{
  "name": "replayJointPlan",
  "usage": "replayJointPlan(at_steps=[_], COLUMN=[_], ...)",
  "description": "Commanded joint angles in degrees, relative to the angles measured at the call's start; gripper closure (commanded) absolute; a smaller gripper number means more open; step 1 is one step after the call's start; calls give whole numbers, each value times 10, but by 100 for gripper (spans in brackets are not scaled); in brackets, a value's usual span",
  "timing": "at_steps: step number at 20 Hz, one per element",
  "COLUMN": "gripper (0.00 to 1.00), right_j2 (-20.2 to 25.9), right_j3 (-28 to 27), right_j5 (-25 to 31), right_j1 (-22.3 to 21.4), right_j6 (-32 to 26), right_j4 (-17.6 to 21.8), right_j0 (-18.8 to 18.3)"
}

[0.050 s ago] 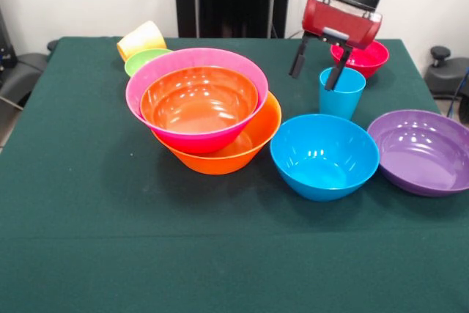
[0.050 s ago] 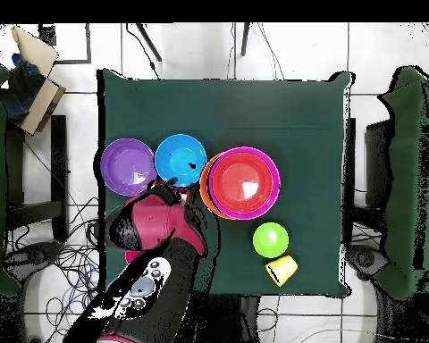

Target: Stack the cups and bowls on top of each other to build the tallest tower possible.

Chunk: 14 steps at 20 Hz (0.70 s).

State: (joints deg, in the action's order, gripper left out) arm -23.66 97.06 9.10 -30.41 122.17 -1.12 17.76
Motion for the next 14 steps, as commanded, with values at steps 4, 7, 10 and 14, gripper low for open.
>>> replayJointPlan(at_steps=[4,7,10,14], gripper=[0,0,0,0], right_j2=[121,129,135,143], right_j3=[2,2,6,4], right_j5=[189,207,204,217], right_j1=[-26,-28,-28,-29], right_j6=[-7,-7,-4,-5], right_j4=[0,3,7,10], right_j0=[-47,-52,-54,-59])
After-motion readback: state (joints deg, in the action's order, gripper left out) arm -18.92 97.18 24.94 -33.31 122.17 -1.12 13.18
